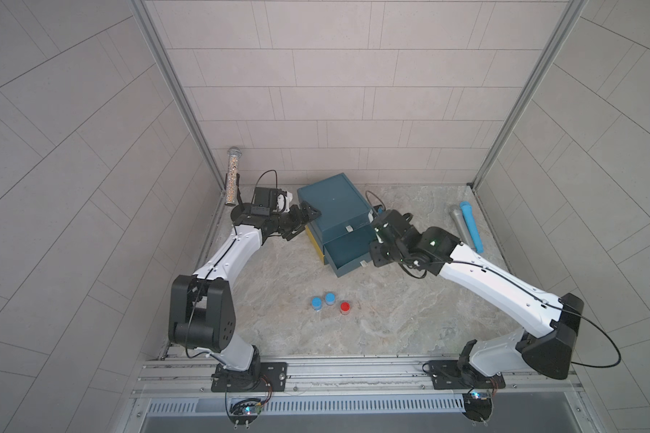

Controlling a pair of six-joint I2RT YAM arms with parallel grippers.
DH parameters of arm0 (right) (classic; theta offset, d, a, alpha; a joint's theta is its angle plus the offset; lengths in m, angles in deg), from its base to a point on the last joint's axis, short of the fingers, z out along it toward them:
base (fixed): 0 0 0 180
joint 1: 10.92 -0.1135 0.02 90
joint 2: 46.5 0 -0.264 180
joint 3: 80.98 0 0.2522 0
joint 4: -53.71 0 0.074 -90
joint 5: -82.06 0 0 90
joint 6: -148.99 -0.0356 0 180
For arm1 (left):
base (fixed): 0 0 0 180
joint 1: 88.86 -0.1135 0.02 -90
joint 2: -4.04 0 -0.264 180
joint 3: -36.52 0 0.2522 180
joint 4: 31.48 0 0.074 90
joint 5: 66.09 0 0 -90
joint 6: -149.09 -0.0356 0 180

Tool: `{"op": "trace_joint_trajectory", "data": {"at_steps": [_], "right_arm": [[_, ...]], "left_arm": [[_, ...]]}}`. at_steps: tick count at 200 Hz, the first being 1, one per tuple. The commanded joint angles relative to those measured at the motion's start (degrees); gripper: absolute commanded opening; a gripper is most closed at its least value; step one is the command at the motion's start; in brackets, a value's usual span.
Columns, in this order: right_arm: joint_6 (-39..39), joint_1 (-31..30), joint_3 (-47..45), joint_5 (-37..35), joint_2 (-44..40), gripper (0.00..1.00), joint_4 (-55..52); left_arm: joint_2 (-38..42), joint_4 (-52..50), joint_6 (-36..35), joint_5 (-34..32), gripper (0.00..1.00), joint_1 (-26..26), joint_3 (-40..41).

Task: Put the paint cans in the drawer according to color
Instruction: Place the paint can in the drawer.

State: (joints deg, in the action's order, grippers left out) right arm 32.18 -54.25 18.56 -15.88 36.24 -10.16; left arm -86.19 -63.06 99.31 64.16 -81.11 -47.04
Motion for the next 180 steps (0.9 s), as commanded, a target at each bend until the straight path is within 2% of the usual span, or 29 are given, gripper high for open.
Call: {"op": "trace_joint_trajectory", "data": {"at_steps": [1,32,72,142,180], "right_arm": [[5.7,2.6,4.8,2.7,4.9,0.05,-4.4],[7.8,4.5,9.7,4.0,12.2,0.05,-3.5],[9.7,5.8,10.3,3.0,18.8,0.03,-1.5],[11.1,6.1,5.0,2.1,22.0,0.01,5.7],[11.6,6.1,2.4,3.3,22.7,0.04,6.4]], "left_arm": [[-1.3,-4.9,-1.2,-2.7,0.97,-0.1,0.3],[-1.4,-4.9,-1.2,-2.7,0.97,-0.1,0.4],[-1.5,-4.9,-1.1,-2.7,0.97,-0.2,0.4],[-1.6,-4.9,-1.0,-2.3,0.97,-0.2,0.3],[-1.6,-4.9,-1.0,-2.3,0.97,-0.2,0.3]]}}
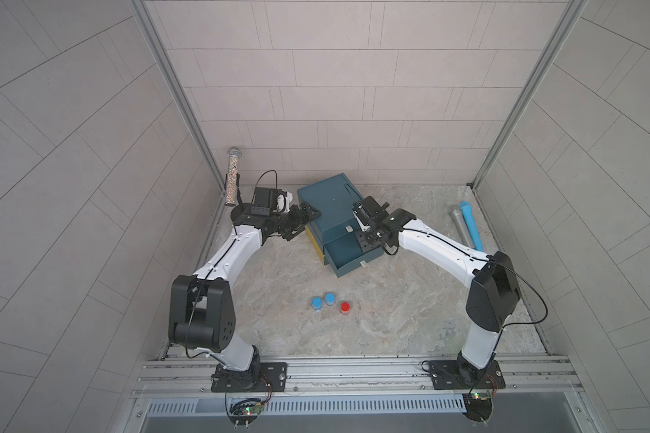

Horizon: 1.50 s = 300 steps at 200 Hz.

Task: Put the paint cans in the drawer according to color
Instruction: Place the paint can in the drawer.

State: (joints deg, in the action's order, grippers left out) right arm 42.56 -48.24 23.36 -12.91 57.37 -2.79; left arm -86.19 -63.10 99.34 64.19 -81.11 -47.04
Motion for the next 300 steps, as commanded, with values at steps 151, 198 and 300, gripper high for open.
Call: {"op": "trace_joint_trajectory", "data": {"at_steps": [151,198,300], "right_arm": [[-0.1,-0.3,-8.8,1.9,-4.3,0.32,-1.5],[-0.3,-0.4,-7.5,0.4,-4.9,0.49,-2.4],[-3.2,-1.8,-0.8,-0.4,-19.9,0.64,-6.6]], "left_arm": [[-1.4,-4.9,-1.0,-2.3,0.97,-0.2,0.3],[-1.5,-4.9,-1.0,-2.3,0.97,-0.2,0.3],[-1.4,-4.9,-1.0,-2.4,0.97,-0.2,0.3]]}}
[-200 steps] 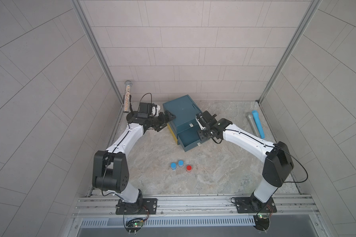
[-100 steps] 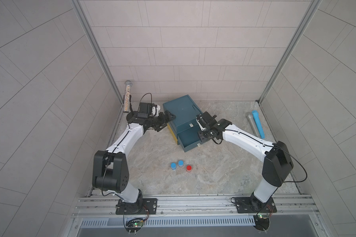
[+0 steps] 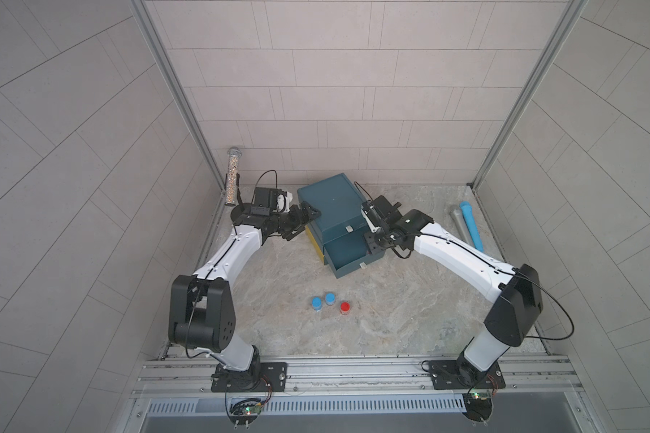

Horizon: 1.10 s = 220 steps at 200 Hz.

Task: Put the paint cans in the drawer according to color
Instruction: Place the paint can in the drawer, then pick up the paint can at the center of the board.

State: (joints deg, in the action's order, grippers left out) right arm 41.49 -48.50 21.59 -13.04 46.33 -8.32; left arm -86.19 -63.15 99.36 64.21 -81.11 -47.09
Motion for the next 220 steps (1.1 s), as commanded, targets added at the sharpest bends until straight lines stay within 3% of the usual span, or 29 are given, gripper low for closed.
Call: {"op": "trace_joint_trajectory", "data": {"at_steps": [1,30,69,92,165,220], "right_arm": [[-2.1,-1.7,0.8,-0.3,-9.3,0.64,-1.0],[-2.5,-7.4,-5.3,1.0,-15.6,0.67,1.1],[-9.3,-14.8,-26.9,0.4,-25.2,0.66,16.2],[-14.3,-16.6,-34.5,-0.6,-27.2,0.67,20.4],[-15.6,-25.1,-38.4,-3.1,-18.5,0.68,23.6],[-15.1,-27.5,-37.8,-3.3,-7.4,0.69,28.2]], "left_arm": [[-1.4,-4.9,-1.1,-2.4,0.97,-0.2,0.3],[-1.6,-4.9,-1.0,-2.5,0.97,-0.1,0.3],[-1.7,-4.9,-1.0,-2.6,0.97,-0.2,0.4],[-1.7,-4.9,-1.0,-2.6,0.97,-0.1,0.3],[-1.5,-4.9,-1.1,-2.6,0.97,-0.2,0.3],[-1.7,-4.9,-1.0,-2.5,0.97,-0.2,0.3]]}}
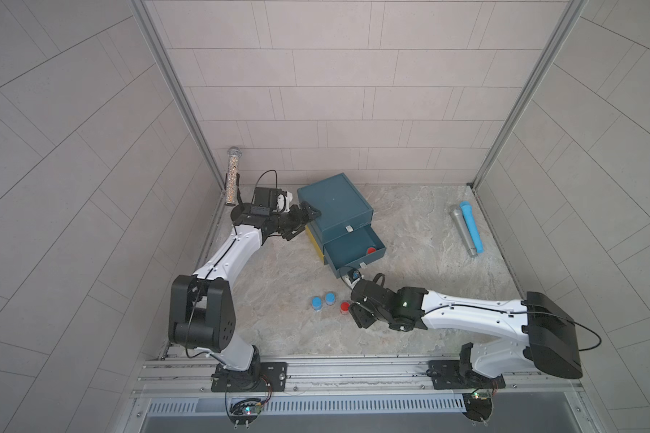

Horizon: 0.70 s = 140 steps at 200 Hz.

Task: Put the paint cans in the drawer according to color
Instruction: Pick up the paint can at the center of the board.

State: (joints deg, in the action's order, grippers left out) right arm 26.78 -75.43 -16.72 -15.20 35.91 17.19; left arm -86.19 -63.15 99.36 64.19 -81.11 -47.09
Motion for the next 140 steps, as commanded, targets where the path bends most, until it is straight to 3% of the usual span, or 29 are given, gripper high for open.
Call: {"op": "trace_joint_trajectory", "data": {"at_steps": [1,62,140], "right_arm": [[-0.4,-0.5,0.6,-1.1,3.2,0.69,2.8],[1.4,-0.5,4.7,-0.1,10.8,0.69,4.3],[1.9,-0.5,6.3,0.6,15.4,0.6,4.5]], "left_arm": [[-1.7,-4.9,-1.0,-2.5,0.97,-0.2,0.3],[-1.4,-4.9,-1.0,-2.4,0.97,-0.2,0.3],[-1.4,-4.9,-1.1,-2.3,0.97,-0.1,0.3]]}}
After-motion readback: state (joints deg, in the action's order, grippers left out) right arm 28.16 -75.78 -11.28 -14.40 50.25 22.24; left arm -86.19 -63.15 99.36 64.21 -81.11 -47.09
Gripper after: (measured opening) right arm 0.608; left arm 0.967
